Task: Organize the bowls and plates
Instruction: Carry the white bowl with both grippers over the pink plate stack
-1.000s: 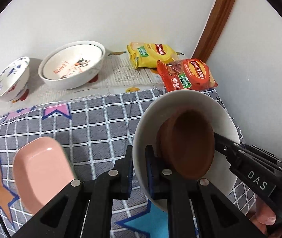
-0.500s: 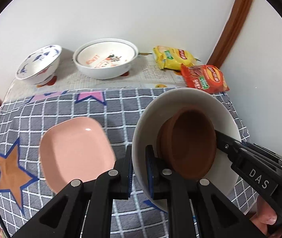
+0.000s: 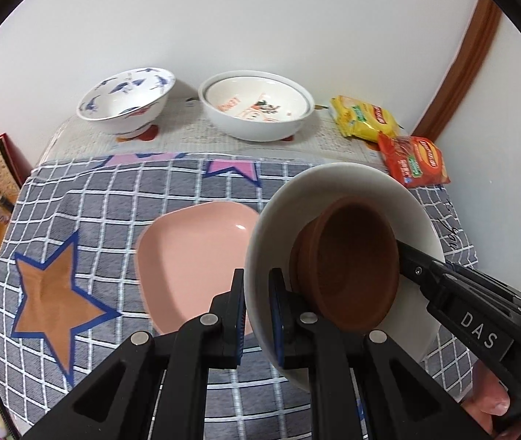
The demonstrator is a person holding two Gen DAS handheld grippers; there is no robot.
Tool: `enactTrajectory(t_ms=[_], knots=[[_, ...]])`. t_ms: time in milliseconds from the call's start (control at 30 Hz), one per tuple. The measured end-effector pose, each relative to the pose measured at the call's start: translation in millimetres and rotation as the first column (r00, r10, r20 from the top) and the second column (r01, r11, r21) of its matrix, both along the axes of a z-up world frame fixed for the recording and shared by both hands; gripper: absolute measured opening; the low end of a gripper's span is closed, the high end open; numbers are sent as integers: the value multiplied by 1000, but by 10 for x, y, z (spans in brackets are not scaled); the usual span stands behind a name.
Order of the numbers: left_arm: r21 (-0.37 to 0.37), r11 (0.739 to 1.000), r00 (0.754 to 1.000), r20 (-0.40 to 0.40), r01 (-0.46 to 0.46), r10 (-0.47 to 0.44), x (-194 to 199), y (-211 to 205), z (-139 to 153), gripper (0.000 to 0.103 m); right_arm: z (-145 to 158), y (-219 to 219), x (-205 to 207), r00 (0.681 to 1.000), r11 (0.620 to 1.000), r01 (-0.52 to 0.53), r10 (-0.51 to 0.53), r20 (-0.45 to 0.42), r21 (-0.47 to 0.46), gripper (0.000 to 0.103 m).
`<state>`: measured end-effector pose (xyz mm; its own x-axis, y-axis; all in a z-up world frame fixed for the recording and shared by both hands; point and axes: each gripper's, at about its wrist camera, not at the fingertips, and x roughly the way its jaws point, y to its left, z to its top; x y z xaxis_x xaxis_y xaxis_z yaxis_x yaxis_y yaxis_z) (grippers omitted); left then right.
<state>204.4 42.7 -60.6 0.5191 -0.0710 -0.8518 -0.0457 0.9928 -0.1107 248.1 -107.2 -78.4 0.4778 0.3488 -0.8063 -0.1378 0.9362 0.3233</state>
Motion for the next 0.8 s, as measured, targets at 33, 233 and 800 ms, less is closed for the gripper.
enactTrajectory(t_ms=[33, 233, 800], knots=[[-1, 1000, 1000, 0, -8, 8, -3, 54, 0, 12, -4, 50, 8, 1000, 1000, -7, 7, -1, 2, 9], [-9, 999, 999, -9, -49, 49, -3, 330, -44, 12, -47, 341, 61, 999, 999, -51, 51, -6, -1, 9], [-30, 992, 988, -95, -126, 123, 229, 856, -504, 12, -524, 926, 362, 987, 990, -139, 137, -85, -16, 9]])
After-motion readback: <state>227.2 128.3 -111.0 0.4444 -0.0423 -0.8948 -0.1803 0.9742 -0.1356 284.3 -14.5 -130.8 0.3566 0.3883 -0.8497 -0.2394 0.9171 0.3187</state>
